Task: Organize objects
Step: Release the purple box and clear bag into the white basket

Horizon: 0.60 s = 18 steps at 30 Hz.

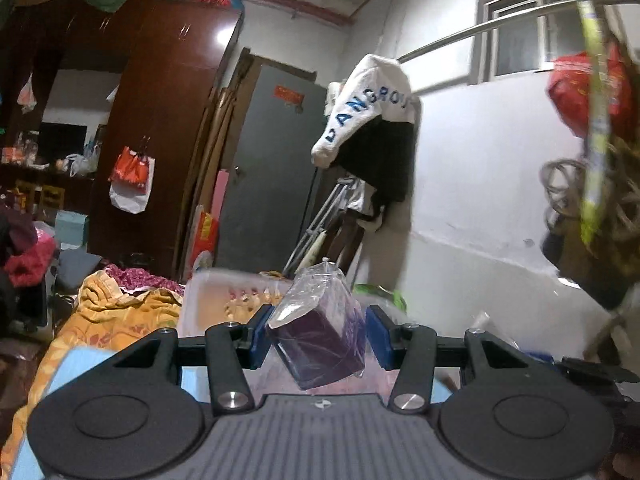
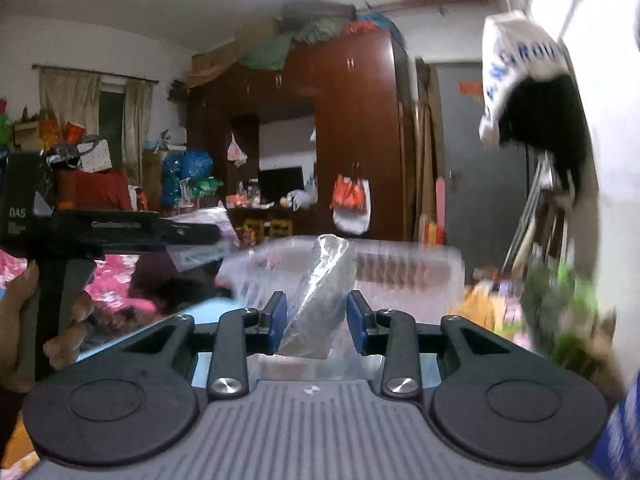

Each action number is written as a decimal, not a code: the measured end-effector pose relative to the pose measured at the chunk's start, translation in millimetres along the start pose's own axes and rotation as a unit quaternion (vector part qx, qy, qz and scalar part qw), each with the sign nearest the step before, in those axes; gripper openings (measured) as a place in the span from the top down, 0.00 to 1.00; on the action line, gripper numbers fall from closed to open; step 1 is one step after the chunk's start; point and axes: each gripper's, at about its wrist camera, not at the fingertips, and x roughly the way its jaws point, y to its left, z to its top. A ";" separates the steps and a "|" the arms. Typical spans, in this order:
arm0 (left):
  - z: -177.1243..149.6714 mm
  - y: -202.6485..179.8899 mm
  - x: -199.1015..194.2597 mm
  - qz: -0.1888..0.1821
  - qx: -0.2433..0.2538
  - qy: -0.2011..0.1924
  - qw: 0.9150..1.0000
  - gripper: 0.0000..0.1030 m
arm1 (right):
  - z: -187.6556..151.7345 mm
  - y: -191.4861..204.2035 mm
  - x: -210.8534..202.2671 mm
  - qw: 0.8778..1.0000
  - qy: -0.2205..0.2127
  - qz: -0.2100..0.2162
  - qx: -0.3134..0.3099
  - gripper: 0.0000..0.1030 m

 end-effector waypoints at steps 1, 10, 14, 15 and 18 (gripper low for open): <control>10.1 -2.7 14.3 0.009 -0.001 0.008 1.000 0.48 | 13.6 -1.5 13.6 1.000 0.003 -0.006 -0.008 0.64; 8.0 -8.9 89.4 0.069 0.026 0.082 0.994 0.01 | 28.2 -20.5 100.2 0.994 0.089 -0.035 -0.056 0.10; -10.6 -3.8 41.3 0.040 0.033 0.064 0.997 0.00 | 7.9 -15.9 50.2 0.997 0.064 -0.033 -0.041 0.00; -20.0 -4.8 27.6 0.042 0.046 0.062 0.996 0.00 | -0.2 -13.7 36.3 0.997 0.065 -0.022 -0.030 0.00; -58.2 -4.8 -4.2 0.035 0.060 0.074 0.995 0.00 | -41.3 2.0 -4.4 0.997 0.073 0.012 -0.024 0.00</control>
